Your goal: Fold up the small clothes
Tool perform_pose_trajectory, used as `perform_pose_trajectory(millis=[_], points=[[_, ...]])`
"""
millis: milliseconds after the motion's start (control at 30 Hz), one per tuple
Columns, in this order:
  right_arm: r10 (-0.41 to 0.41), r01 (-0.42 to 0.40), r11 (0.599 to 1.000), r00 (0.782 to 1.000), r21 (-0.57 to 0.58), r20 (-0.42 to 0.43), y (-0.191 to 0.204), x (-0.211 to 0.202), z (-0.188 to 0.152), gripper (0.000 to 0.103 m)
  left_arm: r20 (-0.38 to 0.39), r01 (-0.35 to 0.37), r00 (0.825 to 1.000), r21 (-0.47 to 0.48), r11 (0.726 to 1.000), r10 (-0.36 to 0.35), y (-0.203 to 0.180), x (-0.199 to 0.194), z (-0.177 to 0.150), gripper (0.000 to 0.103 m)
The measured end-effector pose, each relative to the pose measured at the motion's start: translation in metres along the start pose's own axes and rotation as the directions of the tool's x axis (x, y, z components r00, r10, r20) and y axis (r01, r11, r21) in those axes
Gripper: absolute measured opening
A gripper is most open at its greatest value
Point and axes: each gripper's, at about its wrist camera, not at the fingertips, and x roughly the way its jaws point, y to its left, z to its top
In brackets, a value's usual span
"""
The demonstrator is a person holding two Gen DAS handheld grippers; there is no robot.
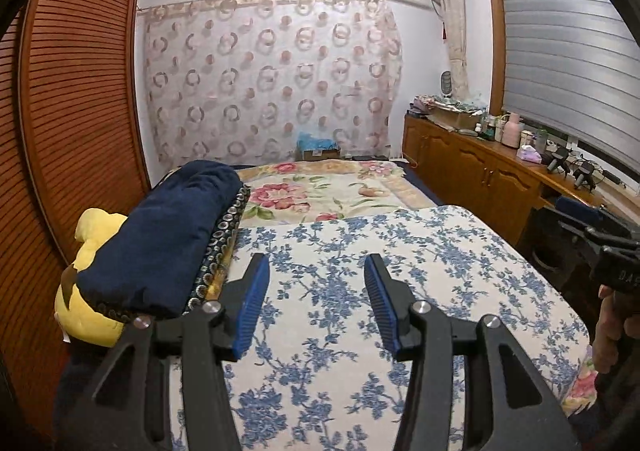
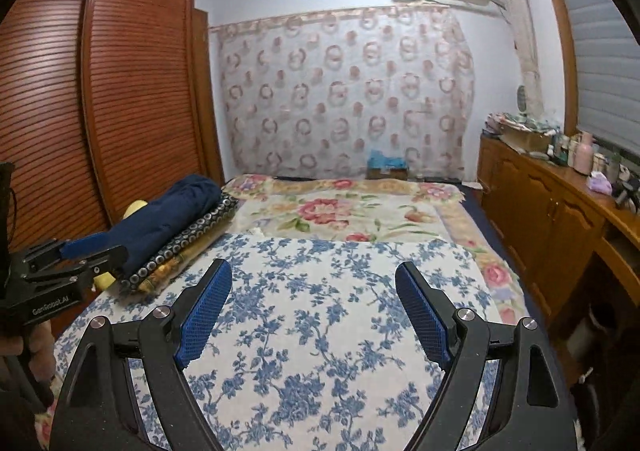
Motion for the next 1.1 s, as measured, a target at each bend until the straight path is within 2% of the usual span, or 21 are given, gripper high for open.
perform_pose_trajectory(millis=[1100], points=[[-0.011,0.011,1.000,1.000,0.012,0.012,-0.007,-0.012,-0.004,0.086,0.012,-0.018,1.000,-0.023,1.000,0.018,0.001,-0.008,0.004,0.050]])
